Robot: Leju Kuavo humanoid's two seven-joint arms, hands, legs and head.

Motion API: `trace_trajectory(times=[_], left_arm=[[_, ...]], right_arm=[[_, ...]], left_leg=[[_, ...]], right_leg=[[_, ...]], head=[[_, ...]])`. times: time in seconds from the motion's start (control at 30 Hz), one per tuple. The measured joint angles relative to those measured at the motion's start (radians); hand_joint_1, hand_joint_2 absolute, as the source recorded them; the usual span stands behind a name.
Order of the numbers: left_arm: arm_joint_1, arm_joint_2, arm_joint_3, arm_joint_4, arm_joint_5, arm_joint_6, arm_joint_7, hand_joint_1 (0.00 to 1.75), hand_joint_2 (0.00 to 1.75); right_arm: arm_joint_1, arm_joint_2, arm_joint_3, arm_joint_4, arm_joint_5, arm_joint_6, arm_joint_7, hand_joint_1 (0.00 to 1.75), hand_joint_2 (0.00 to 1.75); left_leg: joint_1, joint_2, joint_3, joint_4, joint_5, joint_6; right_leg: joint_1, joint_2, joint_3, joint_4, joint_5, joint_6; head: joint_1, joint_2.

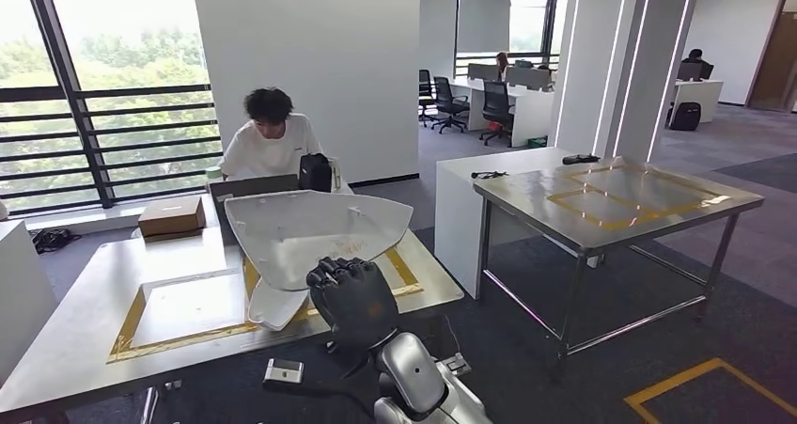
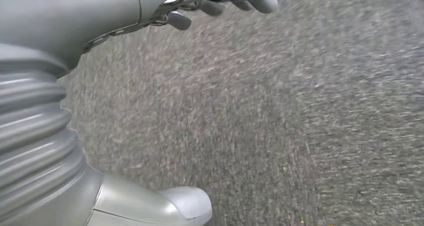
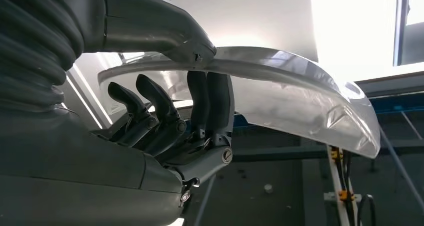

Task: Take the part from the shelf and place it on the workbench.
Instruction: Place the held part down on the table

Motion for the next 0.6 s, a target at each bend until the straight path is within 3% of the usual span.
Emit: trace_trajectory(times=[0.07, 0.1, 0.13, 0.2, 0.23, 0.3, 0.4, 0.47, 0.53, 0.57, 0.6], left_arm=[[0.003, 0.000, 0.000, 0.000, 0.003, 0.000, 0.000, 0.00, 1.75], [0.005, 0.001, 0.001, 0.000, 0.004, 0.000, 0.000, 0.00, 1.75], [0.007, 0.001, 0.001, 0.000, 0.005, 0.000, 0.000, 0.00, 1.75], [0.008, 0.002, 0.001, 0.000, 0.005, 0.000, -0.001, 0.00, 1.75], [0.007, 0.002, 0.001, 0.000, 0.006, 0.000, -0.001, 0.00, 1.75], [0.007, 0.003, 0.001, 0.000, 0.006, 0.000, -0.001, 0.00, 1.75], [0.009, 0.001, 0.001, 0.001, 0.006, 0.000, -0.001, 0.00, 1.75], [0.009, -0.001, 0.001, 0.001, 0.006, 0.000, -0.001, 0.00, 1.75], [0.009, -0.001, 0.001, 0.001, 0.006, 0.000, -0.001, 0.00, 1.75], [0.010, -0.001, 0.001, 0.001, 0.006, 0.000, -0.001, 0.00, 1.75], [0.011, -0.002, 0.001, 0.001, 0.006, 0.000, -0.001, 0.00, 1.75]], right_arm=[[0.001, 0.001, 0.001, 0.000, -0.004, 0.000, -0.004, 1.59, 1.75], [0.001, 0.001, 0.001, 0.001, -0.006, 0.000, -0.005, 1.59, 1.75], [0.002, 0.001, 0.002, 0.001, -0.007, 0.000, -0.005, 1.59, 1.75], [0.001, 0.001, 0.002, 0.001, -0.008, 0.000, -0.004, 1.59, 1.75], [0.000, 0.001, 0.002, 0.001, -0.008, -0.001, -0.004, 1.59, 1.75], [-0.002, 0.002, 0.002, 0.001, -0.009, -0.002, -0.004, 1.59, 1.75], [-0.004, 0.002, 0.004, 0.000, -0.014, -0.003, -0.004, 1.59, 1.75], [-0.006, 0.002, 0.004, 0.000, -0.017, -0.003, -0.004, 1.59, 1.75], [-0.005, 0.001, 0.005, 0.000, -0.018, -0.002, -0.004, 1.59, 1.75], [-0.001, 0.001, 0.006, 0.000, -0.018, -0.002, -0.004, 1.59, 1.75], [0.002, 0.001, 0.006, 0.000, -0.020, -0.002, -0.004, 1.59, 1.75]], left_leg=[[0.000, 0.000, -0.079, 0.125, -0.035, -0.005], [0.000, 0.000, -0.101, 0.149, -0.028, -0.006], [0.000, 0.000, -0.103, 0.130, 0.000, -0.005], [0.000, 0.001, -0.055, -0.002, 0.086, -0.001], [-0.001, 0.001, -0.025, -0.070, 0.115, 0.004], [-0.004, 0.001, 0.006, -0.135, 0.130, 0.016], [-0.004, -0.001, 0.013, -0.138, 0.122, 0.035], [-0.001, -0.001, 0.021, -0.142, 0.118, 0.048], [0.000, -0.001, 0.024, -0.142, 0.112, 0.055], [0.000, -0.001, 0.026, -0.141, 0.108, 0.056], [0.000, -0.002, 0.029, -0.140, 0.105, 0.057]], right_leg=[[0.001, 0.000, 0.005, 0.002, -0.008, -0.004], [0.002, 0.001, 0.009, 0.004, -0.013, -0.004], [0.002, 0.001, 0.013, 0.006, -0.018, -0.003], [0.002, 0.002, 0.027, 0.009, -0.032, 0.003], [0.004, 0.002, 0.032, 0.012, -0.039, 0.007], [0.007, 0.002, 0.035, 0.015, -0.048, 0.018], [0.007, 0.001, 0.036, 0.019, -0.058, 0.035], [0.005, 0.000, 0.009, 0.079, -0.089, 0.048], [0.002, -0.001, -0.067, 0.212, -0.141, 0.057], [0.001, -0.001, -0.107, 0.275, -0.158, 0.059], [0.000, -0.001, -0.133, 0.307, -0.156, 0.059]], head=[[-0.002, 0.000], [-0.002, 0.000], [-0.002, 0.000], [-0.003, 0.000], [-0.004, 0.000], [-0.003, 0.000], [0.000, 0.000], [0.002, 0.000], [0.004, 0.000], [0.005, 0.000], [0.005, 0.000]])
